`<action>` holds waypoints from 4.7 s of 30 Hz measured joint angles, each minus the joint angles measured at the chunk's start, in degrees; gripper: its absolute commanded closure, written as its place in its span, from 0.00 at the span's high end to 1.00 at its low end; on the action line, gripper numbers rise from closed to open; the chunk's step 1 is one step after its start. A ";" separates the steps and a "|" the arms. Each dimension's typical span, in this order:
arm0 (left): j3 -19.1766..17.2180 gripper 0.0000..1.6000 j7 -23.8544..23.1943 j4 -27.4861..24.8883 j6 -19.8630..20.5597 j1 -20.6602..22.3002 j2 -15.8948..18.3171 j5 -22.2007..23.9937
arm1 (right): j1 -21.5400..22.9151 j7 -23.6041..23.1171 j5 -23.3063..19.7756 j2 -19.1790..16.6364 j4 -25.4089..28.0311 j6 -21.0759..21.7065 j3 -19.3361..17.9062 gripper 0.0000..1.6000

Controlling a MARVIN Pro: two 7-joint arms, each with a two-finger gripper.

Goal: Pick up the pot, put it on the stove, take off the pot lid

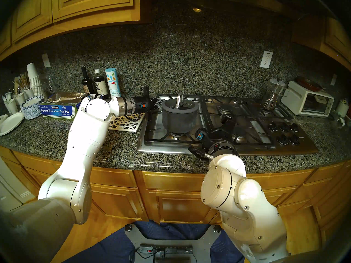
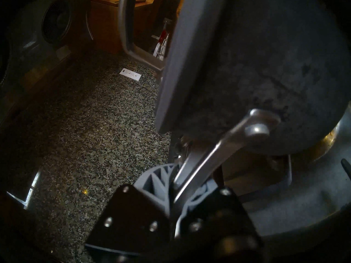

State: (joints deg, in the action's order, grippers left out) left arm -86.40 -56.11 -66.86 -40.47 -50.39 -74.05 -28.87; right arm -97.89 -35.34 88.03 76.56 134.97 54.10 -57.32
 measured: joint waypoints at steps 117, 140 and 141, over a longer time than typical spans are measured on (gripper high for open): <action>-5.46 1.00 18.61 4.62 -14.57 0.59 -2.25 -17.16 | 0.00 0.06 0.03 0.00 0.04 -0.11 -0.02 1.00; -5.73 1.00 18.71 -2.28 -14.59 -4.30 5.30 -10.99 | 0.00 0.09 0.03 -0.01 0.06 -0.11 -0.02 1.00; -5.85 1.00 18.67 -2.55 -14.59 -4.48 5.67 -10.61 | 0.00 0.09 0.03 -0.01 0.06 -0.11 -0.02 1.00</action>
State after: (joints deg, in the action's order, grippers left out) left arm -92.25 -37.44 -69.41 -55.06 -54.86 -68.39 -39.48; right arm -97.89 -35.25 88.05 76.55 135.03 53.98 -57.34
